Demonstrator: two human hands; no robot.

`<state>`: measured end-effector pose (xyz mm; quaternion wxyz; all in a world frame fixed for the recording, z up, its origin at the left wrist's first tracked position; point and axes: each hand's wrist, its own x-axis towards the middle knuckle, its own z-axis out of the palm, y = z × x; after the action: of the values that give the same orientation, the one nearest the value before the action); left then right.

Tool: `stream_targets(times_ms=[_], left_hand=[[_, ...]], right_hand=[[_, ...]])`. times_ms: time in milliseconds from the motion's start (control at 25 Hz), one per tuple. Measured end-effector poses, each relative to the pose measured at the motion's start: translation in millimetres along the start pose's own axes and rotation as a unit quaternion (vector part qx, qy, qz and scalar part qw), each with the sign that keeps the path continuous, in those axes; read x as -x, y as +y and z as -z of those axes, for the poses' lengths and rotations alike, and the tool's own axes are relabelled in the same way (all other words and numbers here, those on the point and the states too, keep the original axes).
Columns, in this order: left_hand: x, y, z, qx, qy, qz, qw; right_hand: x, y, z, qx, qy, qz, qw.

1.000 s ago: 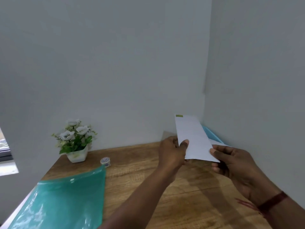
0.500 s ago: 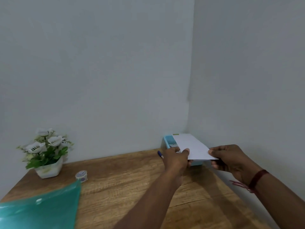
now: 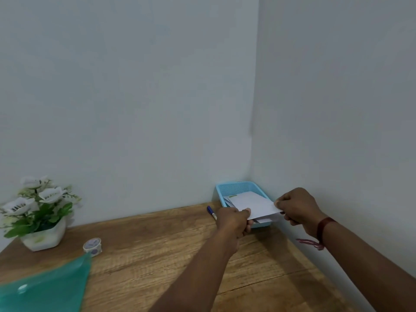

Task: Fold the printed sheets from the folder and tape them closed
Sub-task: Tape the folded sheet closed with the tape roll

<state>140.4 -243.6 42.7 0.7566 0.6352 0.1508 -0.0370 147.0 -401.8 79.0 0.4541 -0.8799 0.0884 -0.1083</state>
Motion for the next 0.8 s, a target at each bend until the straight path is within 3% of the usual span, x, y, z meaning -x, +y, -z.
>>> stream_targets(times_ms=[320,800], left_hand=[[-8,-5,-1,-0.097,0.035,-0.048,0.993],[-9,-9,5,-0.177,0.002,-0.064,0.982]], right_hand=[[-17,17,-17,0.190,0.049,0.093,0.976],[-8,25,-28,0.268,0.101,0.131,0.949]])
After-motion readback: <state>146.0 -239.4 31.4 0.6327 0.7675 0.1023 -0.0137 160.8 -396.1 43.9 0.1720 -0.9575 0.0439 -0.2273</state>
